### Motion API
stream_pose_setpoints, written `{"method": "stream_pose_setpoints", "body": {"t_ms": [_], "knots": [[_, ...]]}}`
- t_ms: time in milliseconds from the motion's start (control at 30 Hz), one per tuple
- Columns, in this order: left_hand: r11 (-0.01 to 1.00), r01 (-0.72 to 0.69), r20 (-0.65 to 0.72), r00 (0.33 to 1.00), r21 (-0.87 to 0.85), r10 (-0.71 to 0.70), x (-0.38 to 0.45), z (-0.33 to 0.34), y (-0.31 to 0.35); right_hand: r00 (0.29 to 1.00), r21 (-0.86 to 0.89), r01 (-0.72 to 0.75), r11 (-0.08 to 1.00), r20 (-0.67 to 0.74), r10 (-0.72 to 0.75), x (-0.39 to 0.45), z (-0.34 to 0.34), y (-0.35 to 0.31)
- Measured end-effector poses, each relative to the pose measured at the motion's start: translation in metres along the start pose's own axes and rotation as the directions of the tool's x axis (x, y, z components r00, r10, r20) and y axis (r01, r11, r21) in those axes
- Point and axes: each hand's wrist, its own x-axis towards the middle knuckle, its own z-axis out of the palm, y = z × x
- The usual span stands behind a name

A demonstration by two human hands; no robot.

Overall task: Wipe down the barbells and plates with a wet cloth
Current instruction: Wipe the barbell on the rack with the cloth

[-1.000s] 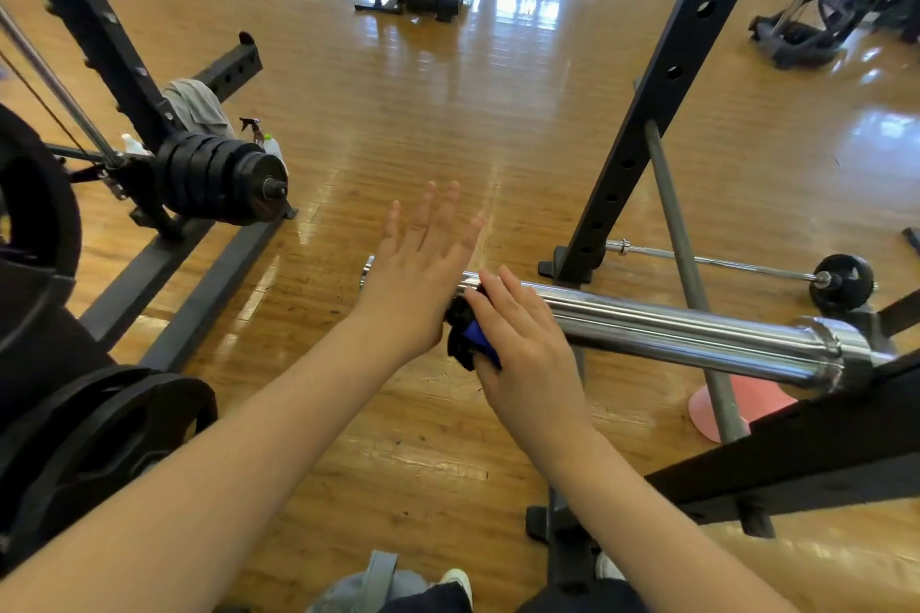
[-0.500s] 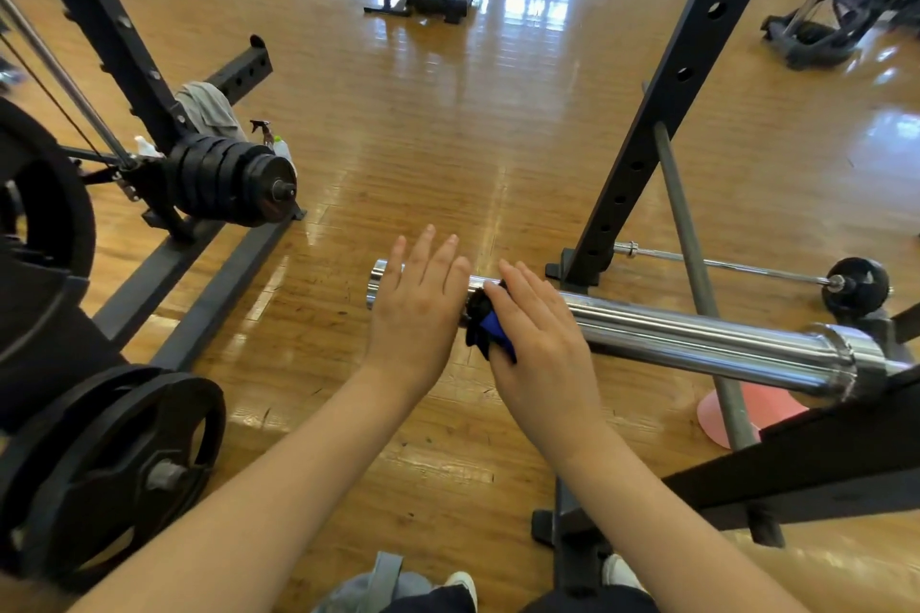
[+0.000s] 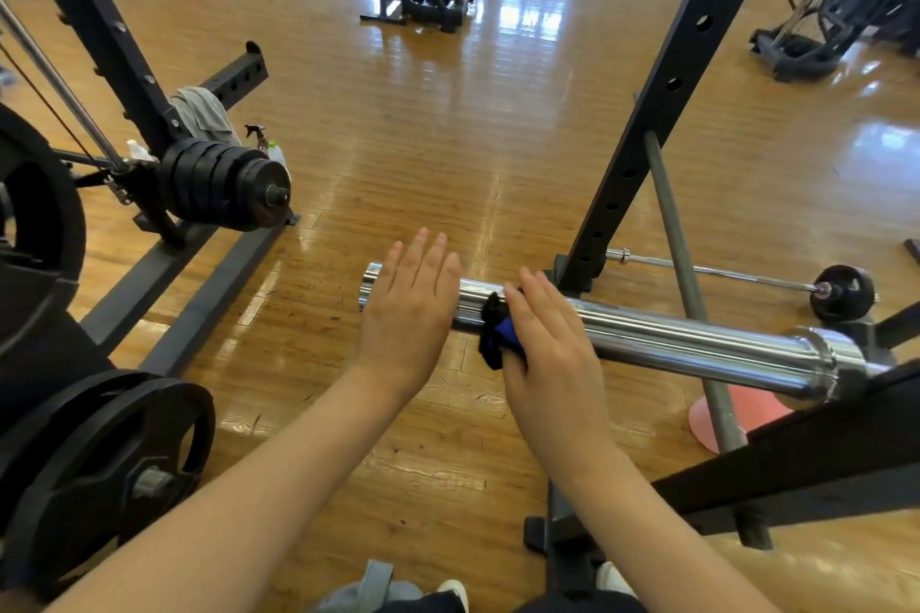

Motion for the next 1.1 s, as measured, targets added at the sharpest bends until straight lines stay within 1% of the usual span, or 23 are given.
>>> {"method": "stream_pose_setpoints", "body": {"t_ms": [67,167,233,300,367,433,467,533,567,600,667,767,833,967,1067,1100], "knots": [[1.000,-0.009,-0.010,1.000,-0.009,0.008,0.002,0.000,0.000,0.998,0.011,0.053,0.999,0.042,-0.053,0.004,0.007,-0.007],[1.000,0.005,0.056,0.998,0.016,-0.006,0.001,-0.003,0.001,0.991,-0.005,0.101,0.995,0.092,-0.100,0.004,0.012,-0.003],[0.999,0.025,0.118,0.993,0.044,-0.030,0.007,-0.006,0.002,0.991,-0.018,0.098,0.995,0.093,-0.096,0.000,0.007,0.008],[0.997,0.046,0.210,0.976,0.059,-0.058,0.012,-0.017,0.002,0.995,-0.037,0.070,0.997,0.071,-0.067,-0.006,0.000,0.020],[0.996,0.025,0.279,0.959,0.086,-0.048,0.014,-0.020,0.003,0.998,-0.045,0.036,0.998,0.046,-0.033,-0.011,-0.007,0.025],[0.992,0.028,0.284,0.957,0.120,-0.062,0.012,-0.020,0.005,1.000,-0.026,0.012,1.000,0.006,-0.012,-0.010,-0.008,0.019],[0.993,0.021,0.260,0.964,0.120,-0.052,0.009,-0.021,0.007,1.000,-0.003,0.021,1.000,-0.010,-0.021,-0.008,-0.008,0.013],[1.000,-0.011,0.134,0.991,0.017,0.009,0.002,-0.012,0.016,0.997,0.037,0.072,0.997,-0.011,-0.071,-0.001,-0.003,0.002],[0.999,-0.024,0.094,0.995,-0.029,0.027,0.000,-0.009,0.019,0.996,0.050,0.087,0.995,0.004,-0.087,0.001,0.001,0.001],[0.997,-0.038,0.067,0.997,-0.064,0.042,-0.001,-0.008,0.021,0.995,0.059,0.093,0.994,0.022,-0.094,0.002,0.003,0.003],[0.994,-0.071,0.045,0.996,-0.079,0.075,0.003,-0.006,0.020,0.991,0.055,0.124,0.991,0.041,-0.127,0.002,0.005,0.012],[0.990,-0.125,0.040,0.991,-0.066,0.128,0.007,-0.003,0.015,0.981,0.032,0.192,0.981,0.028,-0.192,-0.002,0.003,0.026],[0.988,-0.141,0.053,0.988,-0.063,0.144,0.009,-0.003,0.013,0.982,0.034,0.187,0.982,0.005,-0.187,-0.005,0.000,0.031],[0.992,-0.115,0.142,0.982,-0.056,0.122,0.014,-0.010,0.015,0.991,0.009,0.130,0.991,-0.009,-0.130,-0.014,-0.007,0.040],[0.993,-0.107,0.170,0.979,-0.048,0.114,0.015,-0.012,0.016,1.000,0.021,0.009,1.000,-0.027,-0.009,-0.010,-0.011,0.028],[0.993,-0.105,0.167,0.979,-0.058,0.113,0.016,-0.012,0.015,0.999,0.035,-0.008,0.999,-0.035,0.009,-0.006,-0.011,0.019]]}}
